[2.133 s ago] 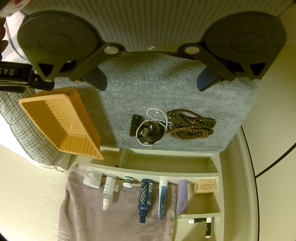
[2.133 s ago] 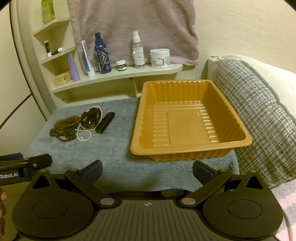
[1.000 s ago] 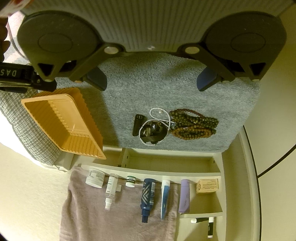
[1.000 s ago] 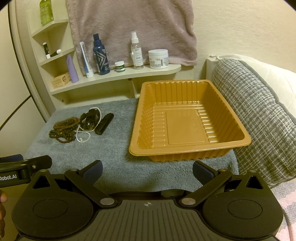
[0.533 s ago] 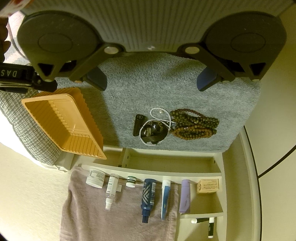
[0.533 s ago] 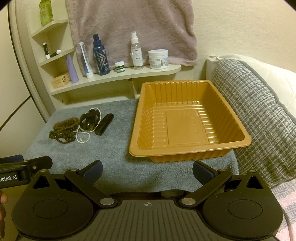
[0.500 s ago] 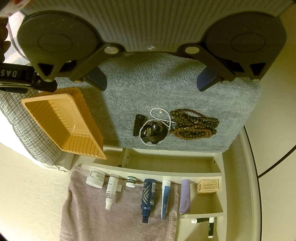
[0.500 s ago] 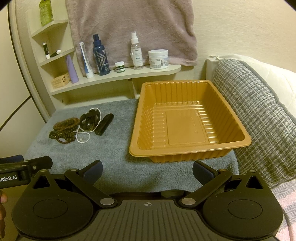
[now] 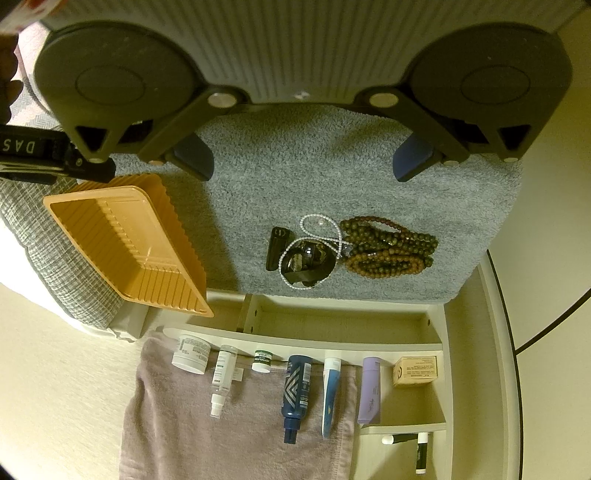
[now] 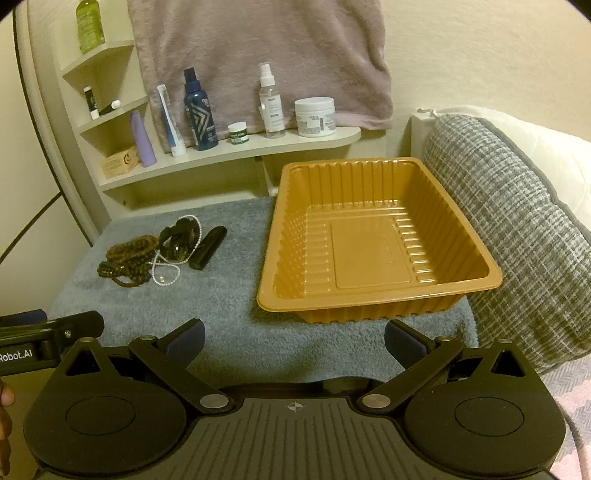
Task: Organize jewelry
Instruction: 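Grasp the rim of the orange tray with the right gripper and tilt it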
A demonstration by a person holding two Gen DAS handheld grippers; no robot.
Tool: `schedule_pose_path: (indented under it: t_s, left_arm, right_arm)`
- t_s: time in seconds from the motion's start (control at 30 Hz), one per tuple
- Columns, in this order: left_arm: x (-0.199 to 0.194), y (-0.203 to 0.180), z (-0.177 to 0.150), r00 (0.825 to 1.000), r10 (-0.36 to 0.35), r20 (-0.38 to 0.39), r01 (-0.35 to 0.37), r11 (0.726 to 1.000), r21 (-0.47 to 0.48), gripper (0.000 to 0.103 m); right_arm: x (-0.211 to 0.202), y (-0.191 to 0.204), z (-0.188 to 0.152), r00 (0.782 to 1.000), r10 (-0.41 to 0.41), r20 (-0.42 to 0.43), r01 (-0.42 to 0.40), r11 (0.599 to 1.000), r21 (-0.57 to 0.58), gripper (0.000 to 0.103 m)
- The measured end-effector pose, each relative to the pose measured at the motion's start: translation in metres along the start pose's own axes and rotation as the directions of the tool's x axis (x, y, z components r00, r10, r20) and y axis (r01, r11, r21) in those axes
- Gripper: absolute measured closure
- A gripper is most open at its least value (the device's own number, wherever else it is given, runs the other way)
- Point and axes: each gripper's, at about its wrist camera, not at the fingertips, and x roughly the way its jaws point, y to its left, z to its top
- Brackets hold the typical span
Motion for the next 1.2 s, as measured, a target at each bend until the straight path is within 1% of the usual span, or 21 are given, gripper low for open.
schedule_pose_path:
  t_s: [0.17, 0.3, 0.43, 0.53, 0.63, 0.67, 0.7, 0.73, 0.83, 0.87, 0.93, 0.97, 1.03, 1.13, 1.2]
  left_arm:
    - [0.001, 0.001, 0.001, 1.0, -0.004, -0.001, 0.004, 1.0, -0.003, 0.001]
    - [0.0, 0.006, 0.002, 1.0, -0.026, 0.0, 0.026, 0.999, -0.037, 0.001]
    - [0.002, 0.02, 0.008, 0.998, -0.064, 0.009, 0.064, 0.993, -0.098, 0.001]
    - [0.008, 0.034, 0.013, 0.996, -0.089, 0.011, 0.09, 0.984, -0.156, 0.001]
    - [0.013, 0.046, 0.016, 0.994, -0.106, 0.025, 0.109, 0.972, -0.21, 0.001]
    - [0.014, 0.049, 0.016, 0.993, -0.113, 0.033, 0.118, 0.967, -0.226, 0.001]
    - [0.016, 0.051, 0.017, 0.992, -0.117, 0.039, 0.122, 0.964, -0.238, 0.001]
    - [0.018, 0.053, 0.018, 0.993, -0.112, 0.039, 0.118, 0.964, -0.238, 0.001]
    - [0.022, 0.054, 0.02, 0.995, -0.089, 0.039, 0.095, 0.969, -0.227, 0.001]
    - [0.024, 0.055, 0.02, 0.995, -0.089, 0.037, 0.095, 0.969, -0.227, 0.001]
    - [0.027, 0.054, 0.019, 0.996, -0.087, 0.03, 0.091, 0.971, -0.222, 0.001]
    - [0.028, 0.054, 0.018, 0.996, -0.086, 0.027, 0.09, 0.972, -0.219, 0.001]
    - [0.032, 0.052, 0.017, 0.996, -0.087, 0.019, 0.089, 0.973, -0.213, 0.001]
    - [0.038, 0.051, 0.015, 0.995, -0.096, 0.02, 0.098, 0.973, -0.21, 0.002]
    - [0.041, 0.05, 0.014, 0.994, -0.104, 0.028, 0.107, 0.971, -0.212, 0.002]
  right_arm:
    - [-0.001, -0.001, -0.002, 1.0, 0.0, 0.013, 0.0, 1.0, 0.015, 0.0]
    - [-0.008, -0.01, -0.002, 0.998, -0.006, 0.07, 0.002, 0.998, 0.059, 0.0]
    - [-0.013, -0.033, -0.004, 0.988, -0.008, 0.153, -0.014, 0.99, 0.143, 0.001]
    - [-0.012, -0.053, -0.006, 0.979, -0.057, 0.194, 0.016, 0.978, 0.207, 0.001]
    - [-0.012, -0.078, -0.011, 0.966, -0.109, 0.235, 0.038, 0.957, 0.286, 0.002]
    - [-0.011, -0.085, -0.013, 0.962, -0.121, 0.245, 0.04, 0.949, 0.311, 0.005]
    - [-0.011, -0.096, -0.014, 0.959, -0.13, 0.25, 0.04, 0.941, 0.336, 0.015]
    - [-0.009, -0.107, -0.014, 0.959, -0.143, 0.246, 0.044, 0.929, 0.367, 0.021]
    - [-0.001, -0.131, -0.015, 0.956, -0.154, 0.249, 0.039, 0.91, 0.413, 0.025]
    - [0.003, -0.138, -0.015, 0.955, -0.155, 0.254, 0.034, 0.905, 0.424, 0.032]
    - [0.013, -0.149, -0.015, 0.954, -0.166, 0.248, 0.042, 0.898, 0.438, 0.038]
    - [0.017, -0.155, -0.015, 0.955, -0.16, 0.249, 0.033, 0.894, 0.447, 0.04]
    - [0.028, -0.164, -0.016, 0.96, -0.144, 0.242, 0.018, 0.888, 0.459, 0.049]
    - [0.042, -0.172, -0.015, 0.963, -0.122, 0.239, -0.004, 0.884, 0.467, 0.058]
    - [0.05, -0.176, -0.015, 0.964, -0.109, 0.241, -0.019, 0.879, 0.476, 0.061]
